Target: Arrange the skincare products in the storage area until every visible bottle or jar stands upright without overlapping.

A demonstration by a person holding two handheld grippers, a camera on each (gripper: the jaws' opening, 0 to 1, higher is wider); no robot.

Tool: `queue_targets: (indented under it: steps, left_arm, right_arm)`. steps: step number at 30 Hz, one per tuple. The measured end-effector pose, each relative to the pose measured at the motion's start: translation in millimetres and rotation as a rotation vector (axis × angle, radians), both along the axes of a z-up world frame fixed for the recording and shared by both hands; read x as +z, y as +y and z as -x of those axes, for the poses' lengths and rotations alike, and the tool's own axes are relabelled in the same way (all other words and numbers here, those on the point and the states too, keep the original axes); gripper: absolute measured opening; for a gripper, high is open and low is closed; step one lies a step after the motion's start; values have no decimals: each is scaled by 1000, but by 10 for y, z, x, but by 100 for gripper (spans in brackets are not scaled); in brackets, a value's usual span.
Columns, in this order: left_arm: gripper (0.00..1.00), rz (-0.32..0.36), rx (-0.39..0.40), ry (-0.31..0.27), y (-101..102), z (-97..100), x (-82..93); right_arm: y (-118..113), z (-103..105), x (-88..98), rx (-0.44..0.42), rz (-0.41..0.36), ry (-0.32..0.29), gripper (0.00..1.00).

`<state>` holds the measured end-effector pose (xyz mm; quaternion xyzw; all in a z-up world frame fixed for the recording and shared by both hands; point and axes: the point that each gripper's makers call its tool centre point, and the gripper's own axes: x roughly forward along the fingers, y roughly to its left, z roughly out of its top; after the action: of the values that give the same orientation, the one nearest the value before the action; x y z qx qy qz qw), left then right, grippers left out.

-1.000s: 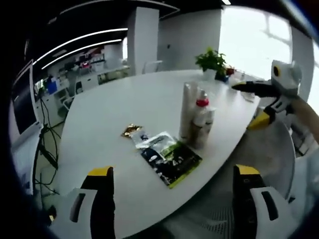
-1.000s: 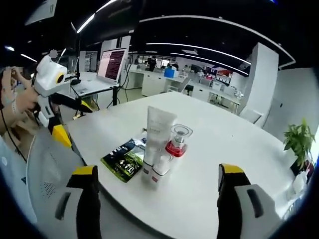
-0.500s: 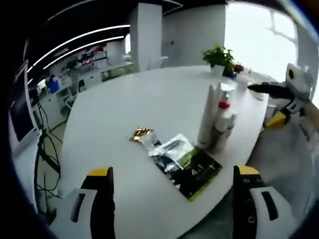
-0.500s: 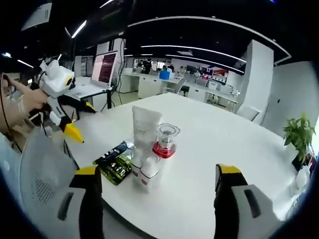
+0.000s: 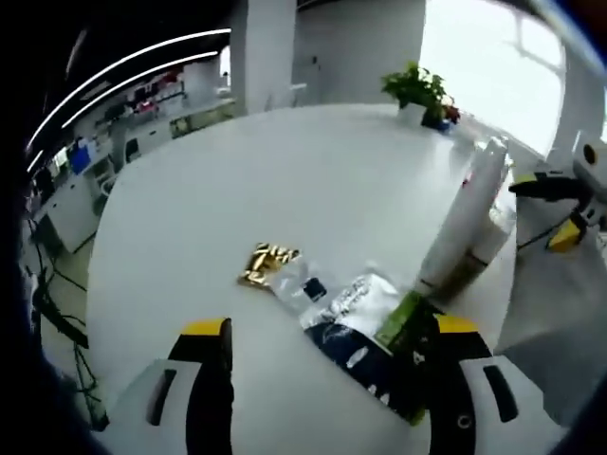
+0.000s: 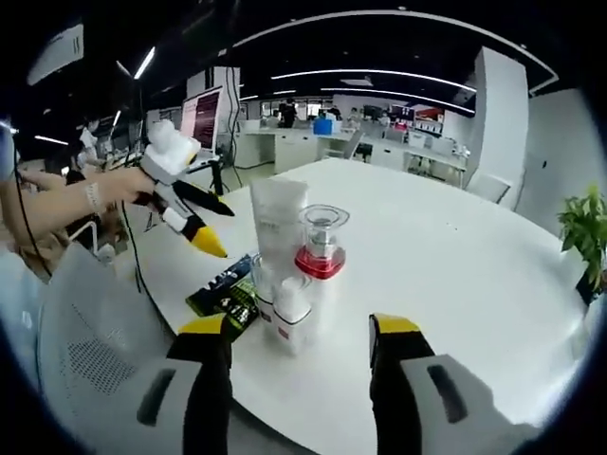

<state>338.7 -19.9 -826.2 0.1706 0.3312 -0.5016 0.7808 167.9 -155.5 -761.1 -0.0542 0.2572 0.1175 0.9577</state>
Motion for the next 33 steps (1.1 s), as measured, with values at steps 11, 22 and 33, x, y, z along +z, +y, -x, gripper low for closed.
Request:
queue_targets:
  steps: [11, 22, 33]
  left_arm:
    - [52, -54, 45, -102, -51, -686, -226]
    - [54, -101, 123, -195, -83, -1246, -274]
    - [56, -143, 79, -155, -137, -1329, -456]
  right_arm:
    - [8, -42, -101, 5, 10, 17, 61]
    - [-10, -62, -200, 3, 10, 52, 63]
    - [-94, -114, -249, -7, 16, 68, 66]
